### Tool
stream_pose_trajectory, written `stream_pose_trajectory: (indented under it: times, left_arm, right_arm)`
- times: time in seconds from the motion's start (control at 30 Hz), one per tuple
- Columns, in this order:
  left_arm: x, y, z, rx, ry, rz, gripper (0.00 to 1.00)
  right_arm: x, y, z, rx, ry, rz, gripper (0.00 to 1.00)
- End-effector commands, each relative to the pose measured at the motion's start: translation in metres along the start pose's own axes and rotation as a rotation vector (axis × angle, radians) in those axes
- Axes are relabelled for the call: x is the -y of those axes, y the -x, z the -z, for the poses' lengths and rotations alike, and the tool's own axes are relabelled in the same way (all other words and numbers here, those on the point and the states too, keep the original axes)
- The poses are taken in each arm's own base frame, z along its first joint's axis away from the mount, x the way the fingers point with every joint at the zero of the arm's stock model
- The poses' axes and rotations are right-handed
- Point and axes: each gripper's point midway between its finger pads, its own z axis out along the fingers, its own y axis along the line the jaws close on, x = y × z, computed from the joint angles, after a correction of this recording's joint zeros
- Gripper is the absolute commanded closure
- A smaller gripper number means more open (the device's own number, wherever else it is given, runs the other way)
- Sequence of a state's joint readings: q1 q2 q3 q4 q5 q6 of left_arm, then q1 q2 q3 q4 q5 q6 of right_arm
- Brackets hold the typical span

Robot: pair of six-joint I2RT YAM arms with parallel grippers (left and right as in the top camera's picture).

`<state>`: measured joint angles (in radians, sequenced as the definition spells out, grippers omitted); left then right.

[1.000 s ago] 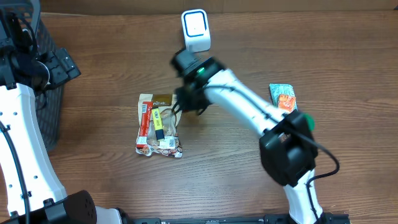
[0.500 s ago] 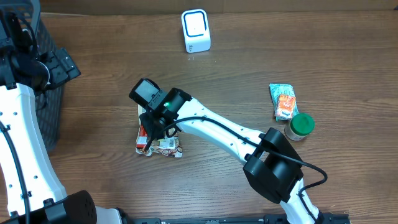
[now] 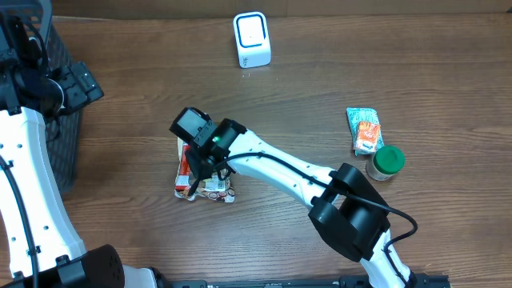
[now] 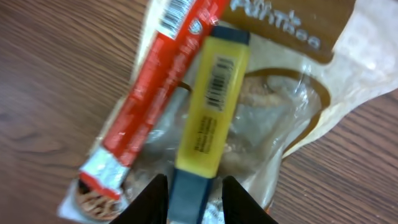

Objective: Scan the item barcode
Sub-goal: 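Open the right gripper, release the packet and move to the center pile, then lower the right gripper onto the yellow tube in the pile and close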

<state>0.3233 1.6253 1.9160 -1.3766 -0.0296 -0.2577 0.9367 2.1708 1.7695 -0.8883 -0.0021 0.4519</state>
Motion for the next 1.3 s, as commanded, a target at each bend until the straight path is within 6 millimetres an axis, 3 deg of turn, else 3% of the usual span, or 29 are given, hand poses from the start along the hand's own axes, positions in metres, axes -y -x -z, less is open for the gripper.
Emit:
stream_pose_trajectory:
  times: [0.0,0.2,0.77,1.27]
  left_arm:
    - [0.001,0.004,0.006,0.019,-0.008,-0.006,0.0]
    - [0.001,0.004,0.006,0.019,-0.008,-0.005,0.0]
    - [0.001,0.004,0.006,0.019,-0.008,-0.006,0.0]
    - [0.001,0.004,0.006,0.019,-0.008,-0.005,0.0]
  right_arm:
    - [0.009,-0.012,-0.015,-0.015,-0.023,-0.02,0.7]
    - [0.014,-0.021,-0.031,-0.012,-0.02,-0.02,0.7]
    - [0.015,-0.022,-0.032,-0.019,-0.021,-0.049,0.72]
    - [0.023,-0.036,-0.031,-0.075,-0.054,-0.05,0.72]
